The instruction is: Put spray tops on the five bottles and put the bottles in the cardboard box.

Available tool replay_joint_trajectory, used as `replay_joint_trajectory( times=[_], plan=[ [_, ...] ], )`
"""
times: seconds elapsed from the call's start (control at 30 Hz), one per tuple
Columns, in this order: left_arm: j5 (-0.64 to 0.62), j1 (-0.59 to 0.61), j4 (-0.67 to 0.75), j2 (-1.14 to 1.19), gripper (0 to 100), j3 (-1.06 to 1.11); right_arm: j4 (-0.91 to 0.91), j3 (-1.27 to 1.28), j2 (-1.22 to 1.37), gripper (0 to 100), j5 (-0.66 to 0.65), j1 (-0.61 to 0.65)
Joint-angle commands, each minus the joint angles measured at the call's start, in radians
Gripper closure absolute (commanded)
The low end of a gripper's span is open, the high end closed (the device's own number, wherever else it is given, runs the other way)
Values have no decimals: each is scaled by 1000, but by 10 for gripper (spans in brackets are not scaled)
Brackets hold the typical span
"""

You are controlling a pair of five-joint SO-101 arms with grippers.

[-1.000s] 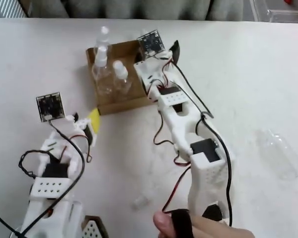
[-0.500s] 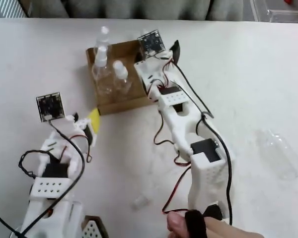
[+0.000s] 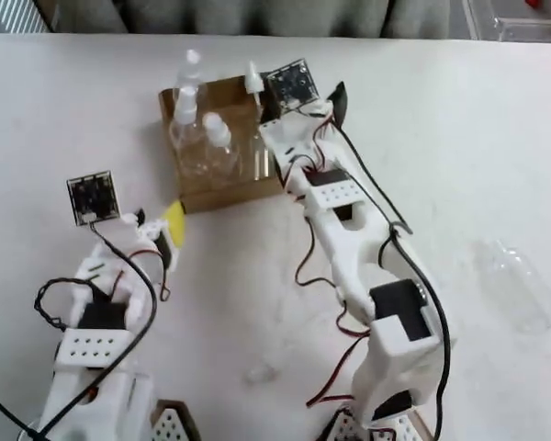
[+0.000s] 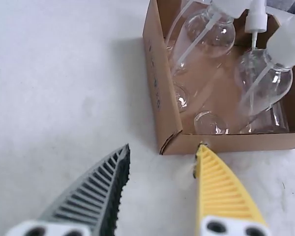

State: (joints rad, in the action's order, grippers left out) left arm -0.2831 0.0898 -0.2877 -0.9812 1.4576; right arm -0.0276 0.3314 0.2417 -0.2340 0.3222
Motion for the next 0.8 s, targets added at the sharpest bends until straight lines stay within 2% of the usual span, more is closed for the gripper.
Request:
replay_joint_trajectory(
  times=[0.0, 0.4, 0.53, 0.67, 0.77],
  plan=[
    [-6, 13, 37, -27, 786, 0, 4, 11, -82, 576, -3, -8],
    [-6, 15, 37, -27, 789, 0, 35, 256, -308, 590, -5, -13],
    [-6, 41, 37, -31, 789, -2, 188, 273, -346, 727, -5, -41],
    [-6, 41, 37, -33, 789, -2, 211, 272, -369, 894, -5, -62],
    [-6, 41, 37, -33, 789, -2, 214, 250, -366, 928, -9, -58]
  ],
)
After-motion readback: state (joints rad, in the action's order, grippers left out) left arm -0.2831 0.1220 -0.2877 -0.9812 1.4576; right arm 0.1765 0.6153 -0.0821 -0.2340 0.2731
